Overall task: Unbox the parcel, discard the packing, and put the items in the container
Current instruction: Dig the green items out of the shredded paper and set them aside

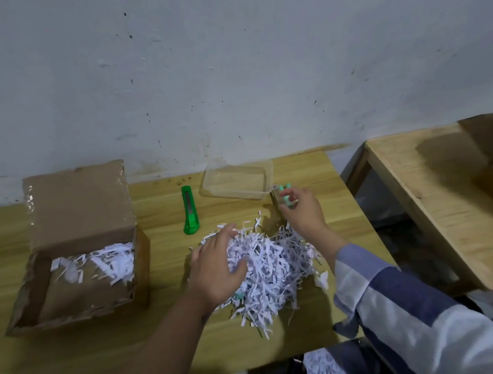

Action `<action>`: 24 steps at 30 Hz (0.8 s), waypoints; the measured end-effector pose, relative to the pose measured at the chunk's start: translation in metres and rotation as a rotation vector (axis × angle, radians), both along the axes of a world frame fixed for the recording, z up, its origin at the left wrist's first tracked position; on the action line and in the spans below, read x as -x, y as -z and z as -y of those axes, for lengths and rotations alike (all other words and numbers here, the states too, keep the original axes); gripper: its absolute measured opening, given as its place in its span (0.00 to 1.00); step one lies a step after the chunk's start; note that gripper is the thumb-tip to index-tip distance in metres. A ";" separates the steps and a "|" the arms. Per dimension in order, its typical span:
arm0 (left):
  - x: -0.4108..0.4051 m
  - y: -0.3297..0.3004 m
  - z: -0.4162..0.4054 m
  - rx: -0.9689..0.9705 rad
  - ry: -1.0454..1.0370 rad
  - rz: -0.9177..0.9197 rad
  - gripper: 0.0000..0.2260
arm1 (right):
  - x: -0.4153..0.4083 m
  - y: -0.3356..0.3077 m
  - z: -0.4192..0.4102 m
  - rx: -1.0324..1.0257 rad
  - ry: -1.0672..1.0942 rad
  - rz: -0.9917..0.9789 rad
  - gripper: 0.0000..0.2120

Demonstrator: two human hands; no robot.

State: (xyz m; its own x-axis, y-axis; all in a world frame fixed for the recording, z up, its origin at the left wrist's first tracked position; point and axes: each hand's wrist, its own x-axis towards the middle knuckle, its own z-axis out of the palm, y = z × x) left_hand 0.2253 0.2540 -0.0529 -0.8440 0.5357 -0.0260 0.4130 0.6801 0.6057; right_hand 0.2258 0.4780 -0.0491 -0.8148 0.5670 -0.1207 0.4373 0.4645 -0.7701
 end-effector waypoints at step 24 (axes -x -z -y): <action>-0.009 0.021 0.050 0.040 -0.016 0.028 0.12 | -0.068 0.002 0.114 -0.599 -0.767 0.246 0.20</action>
State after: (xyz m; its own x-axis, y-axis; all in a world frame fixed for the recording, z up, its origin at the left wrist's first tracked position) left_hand 0.2341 0.2040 -0.0735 -0.8509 0.5205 -0.0710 0.3853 0.7102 0.5892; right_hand 0.2934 0.3639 -0.0507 -0.9764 -0.0789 -0.2012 -0.0277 0.9691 -0.2453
